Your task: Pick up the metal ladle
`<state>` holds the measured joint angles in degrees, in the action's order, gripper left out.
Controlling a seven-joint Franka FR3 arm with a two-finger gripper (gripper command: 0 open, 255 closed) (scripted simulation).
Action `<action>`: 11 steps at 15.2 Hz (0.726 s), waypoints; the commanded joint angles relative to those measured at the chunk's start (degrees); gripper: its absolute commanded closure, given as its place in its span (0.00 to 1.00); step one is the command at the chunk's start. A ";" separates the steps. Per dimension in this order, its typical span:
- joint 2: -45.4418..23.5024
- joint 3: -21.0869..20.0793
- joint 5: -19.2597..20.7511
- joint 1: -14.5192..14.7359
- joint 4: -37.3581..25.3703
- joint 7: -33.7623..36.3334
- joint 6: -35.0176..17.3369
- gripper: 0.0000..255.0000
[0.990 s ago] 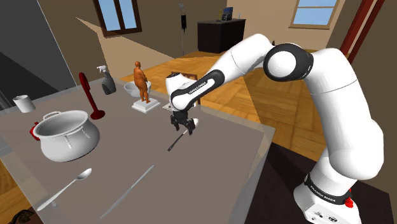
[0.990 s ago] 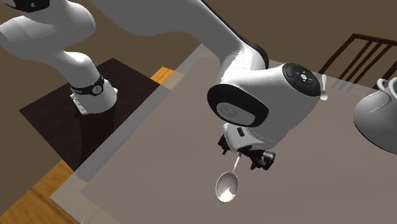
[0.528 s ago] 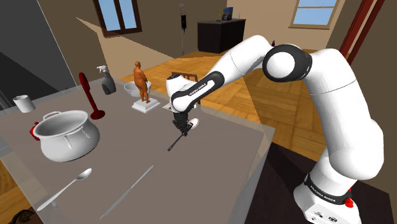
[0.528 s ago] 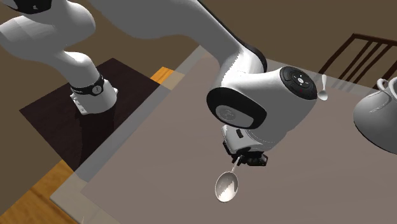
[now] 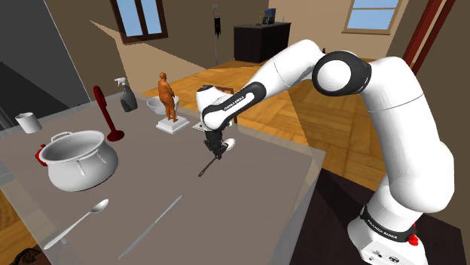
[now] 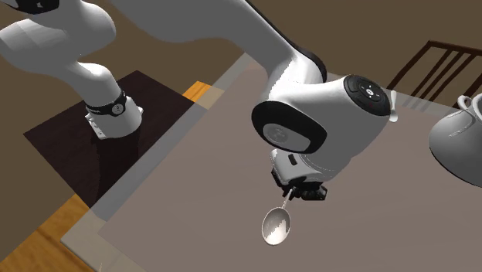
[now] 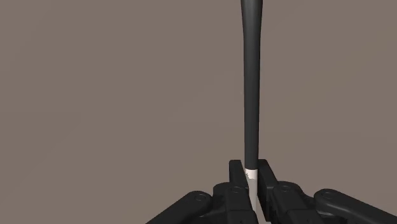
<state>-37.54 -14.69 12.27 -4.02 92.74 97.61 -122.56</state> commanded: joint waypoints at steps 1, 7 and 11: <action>0.91 -0.18 -0.24 -0.12 -0.04 -0.16 0.94 1.00; 3.46 -0.67 -1.00 -0.41 -0.81 -0.64 4.19 1.00; 5.00 -0.97 -1.48 -0.57 -1.59 -0.96 6.46 1.00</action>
<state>-32.95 -15.58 10.91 -4.52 91.32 96.75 -116.68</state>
